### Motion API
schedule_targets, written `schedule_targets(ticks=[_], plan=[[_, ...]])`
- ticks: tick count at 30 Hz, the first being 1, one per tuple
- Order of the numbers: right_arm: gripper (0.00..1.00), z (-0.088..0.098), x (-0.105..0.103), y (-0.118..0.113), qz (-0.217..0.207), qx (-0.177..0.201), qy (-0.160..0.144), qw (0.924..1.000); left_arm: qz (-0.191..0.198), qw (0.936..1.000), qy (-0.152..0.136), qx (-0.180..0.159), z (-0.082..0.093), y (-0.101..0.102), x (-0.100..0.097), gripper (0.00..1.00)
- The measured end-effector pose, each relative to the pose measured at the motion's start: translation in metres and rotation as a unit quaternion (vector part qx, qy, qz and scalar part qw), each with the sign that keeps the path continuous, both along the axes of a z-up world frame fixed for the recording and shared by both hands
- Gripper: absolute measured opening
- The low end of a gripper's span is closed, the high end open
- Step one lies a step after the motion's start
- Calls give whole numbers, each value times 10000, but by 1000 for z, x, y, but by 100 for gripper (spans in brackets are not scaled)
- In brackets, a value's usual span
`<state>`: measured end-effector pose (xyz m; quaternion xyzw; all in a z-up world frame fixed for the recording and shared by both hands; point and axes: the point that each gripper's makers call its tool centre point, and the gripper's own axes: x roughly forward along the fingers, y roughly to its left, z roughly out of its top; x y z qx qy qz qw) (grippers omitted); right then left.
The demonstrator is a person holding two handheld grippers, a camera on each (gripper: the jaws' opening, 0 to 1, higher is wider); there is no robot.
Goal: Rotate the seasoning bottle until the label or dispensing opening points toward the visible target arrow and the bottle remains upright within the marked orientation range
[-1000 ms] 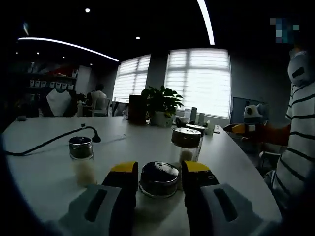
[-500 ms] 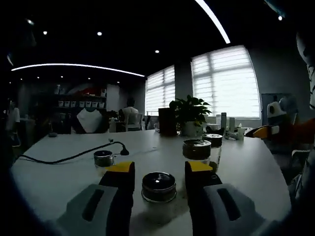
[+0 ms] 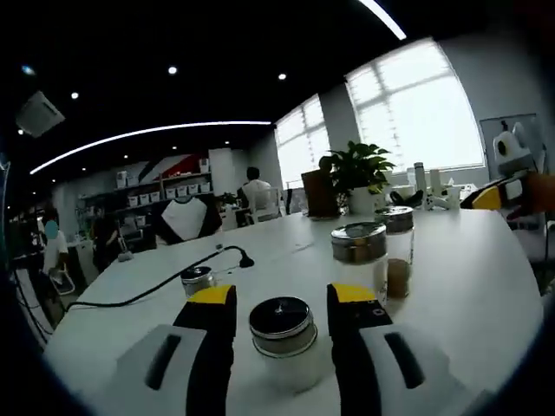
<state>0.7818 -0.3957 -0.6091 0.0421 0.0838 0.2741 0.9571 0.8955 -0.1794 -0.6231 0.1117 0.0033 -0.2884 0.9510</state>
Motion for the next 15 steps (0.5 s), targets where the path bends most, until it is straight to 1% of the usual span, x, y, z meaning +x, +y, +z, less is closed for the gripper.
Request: schedule_targets(ticks=[2, 6, 8, 12, 15], plan=[[19, 0, 0, -1, -6, 2, 0, 10000, 55, 10000, 17, -62, -1, 0, 2, 44], [19, -1, -2, -3, -23, -51, 17, 10000, 201, 9991, 211, -321, -5, 6, 8, 43], [18, -1, -3, -3, -40, -48, 17, 10000, 291, 9987, 184, -388, -3, 9, 10, 43], [18, -2, -4, -4, -52, -58, 33, 10000, 293, 9984, 219, -430, -5, 8, 10, 42], [18, -2, -3, -4, -46, -59, 28, 10000, 241, 9984, 263, -446, -7, 6, 9, 40]])
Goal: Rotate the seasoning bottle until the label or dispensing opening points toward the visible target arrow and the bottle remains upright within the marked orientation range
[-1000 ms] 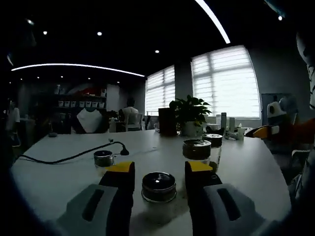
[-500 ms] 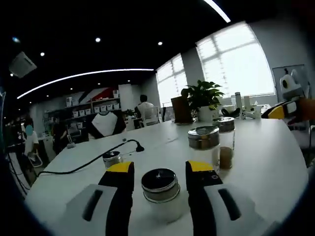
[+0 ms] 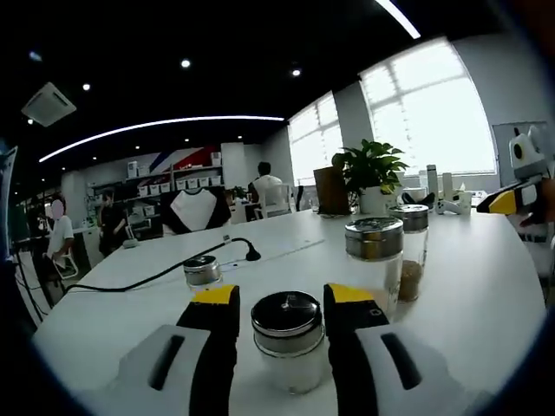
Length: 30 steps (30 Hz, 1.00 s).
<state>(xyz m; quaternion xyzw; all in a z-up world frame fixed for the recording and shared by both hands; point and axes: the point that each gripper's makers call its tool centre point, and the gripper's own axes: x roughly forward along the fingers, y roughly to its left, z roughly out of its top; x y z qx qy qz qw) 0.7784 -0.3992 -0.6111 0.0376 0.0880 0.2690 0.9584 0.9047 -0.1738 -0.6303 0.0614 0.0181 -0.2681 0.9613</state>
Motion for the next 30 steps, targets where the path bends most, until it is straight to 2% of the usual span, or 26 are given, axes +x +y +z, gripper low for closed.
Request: schedule_targets(ticks=[4, 7, 11, 17, 22, 26, 30], plan=[[18, 0, 0, 0, 9, -8, 2, 10000, -63, 10000, 1, 72, -2, -3, -1, 34], [17, 1, 0, 1, 30, -25, -3, 10000, -102, 9999, 7, 38, -3, -3, -1, 34], [17, 0, 0, 2, 64, -36, 18, 10000, -289, 9996, 45, -10, -3, -3, -1, 34], [17, 4, 1, 6, 160, -78, -13, 9998, -772, 9970, 72, 1, -4, -5, -3, 34], [17, 8, 4, 5, 115, 25, -23, 9999, -1456, 9892, 165, -88, -4, -9, -5, 34], [16, 9, 5, 5, 110, -20, -22, 9999, -1769, 9836, 278, -230, -4, -7, -4, 34], [16, 12, 2, 5, 99, -89, -55, 9999, -1975, 9794, 263, -317, -4, -8, -5, 34]])
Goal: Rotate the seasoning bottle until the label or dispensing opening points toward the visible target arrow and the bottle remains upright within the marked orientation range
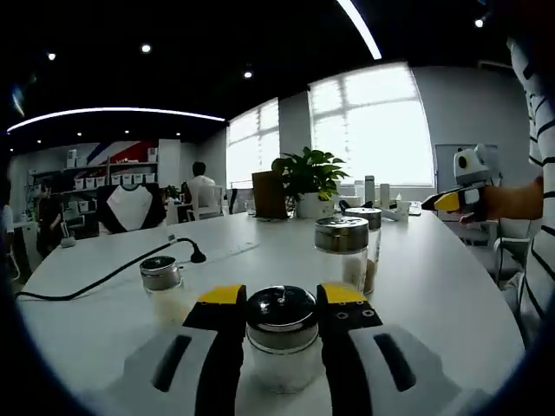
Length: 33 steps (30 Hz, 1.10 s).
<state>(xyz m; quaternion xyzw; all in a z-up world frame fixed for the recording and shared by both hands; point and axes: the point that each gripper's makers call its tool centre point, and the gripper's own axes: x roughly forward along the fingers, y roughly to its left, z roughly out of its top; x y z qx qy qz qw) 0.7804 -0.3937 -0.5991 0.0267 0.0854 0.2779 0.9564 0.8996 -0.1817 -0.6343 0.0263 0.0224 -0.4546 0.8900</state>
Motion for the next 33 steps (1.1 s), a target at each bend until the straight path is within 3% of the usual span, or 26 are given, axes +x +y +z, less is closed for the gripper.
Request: schedule_targets(ticks=[3, 7, 15, 24, 27, 29, 31, 33], plan=[[16, -1, -2, 0, -3, -56, 0, 10000, -122, 9999, 3, -23, 0, -1, 0, 34], [17, -3, -5, 1, -31, -166, 26, 9999, -289, 9994, -7, 195, -1, -4, -1, 34], [19, 0, -11, 5, -89, -34, 88, 9999, -532, 9985, 45, 100, -1, -4, -3, 34], [21, 9, -17, 13, -3, -80, 35, 10000, -1150, 9928, 170, 280, -1, -10, -9, 34], [22, 11, -18, 12, -52, 51, 30, 10000, -1094, 9924, 68, 551, -2, -12, -11, 34], [24, 11, -19, 12, -96, 129, 53, 9999, -968, 9939, 168, 497, -3, -11, -9, 34], [24, 11, -19, 10, -115, 130, 24, 9998, -657, 9962, 254, 507, -5, -9, -5, 38], [24, 11, -18, 8, -138, 149, -5, 9998, -235, 9981, -7, 575, -1, -4, 3, 43]])
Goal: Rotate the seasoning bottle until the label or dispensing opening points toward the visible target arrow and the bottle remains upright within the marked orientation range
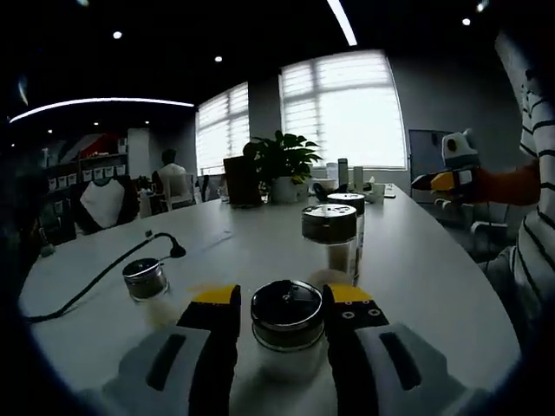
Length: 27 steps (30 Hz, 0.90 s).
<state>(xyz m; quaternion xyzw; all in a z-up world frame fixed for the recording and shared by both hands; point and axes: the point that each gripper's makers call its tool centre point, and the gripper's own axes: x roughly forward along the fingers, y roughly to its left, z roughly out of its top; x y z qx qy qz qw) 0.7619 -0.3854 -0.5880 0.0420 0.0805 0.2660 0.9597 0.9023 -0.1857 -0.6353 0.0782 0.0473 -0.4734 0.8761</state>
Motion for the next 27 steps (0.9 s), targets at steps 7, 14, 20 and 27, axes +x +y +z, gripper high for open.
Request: schedule_targets(ticks=[7, 14, 20, 27], plan=[[25, -2, 5, 1, 5, 90, 75, 9999, 872, 9929, 212, -786, 10, 4, -2, 44], [26, 3, 8, 2, -26, 149, 59, 9999, 1664, 9817, 152, -911, 9, 18, 5, 49], [26, 6, 14, -8, 5, -232, -21, 9997, 2010, 9744, 33, -1005, 11, 20, 2, 59], [26, -5, 16, 0, 152, -394, 136, 9990, 2053, 9755, -47, -794, 4, 11, 4, 53]])
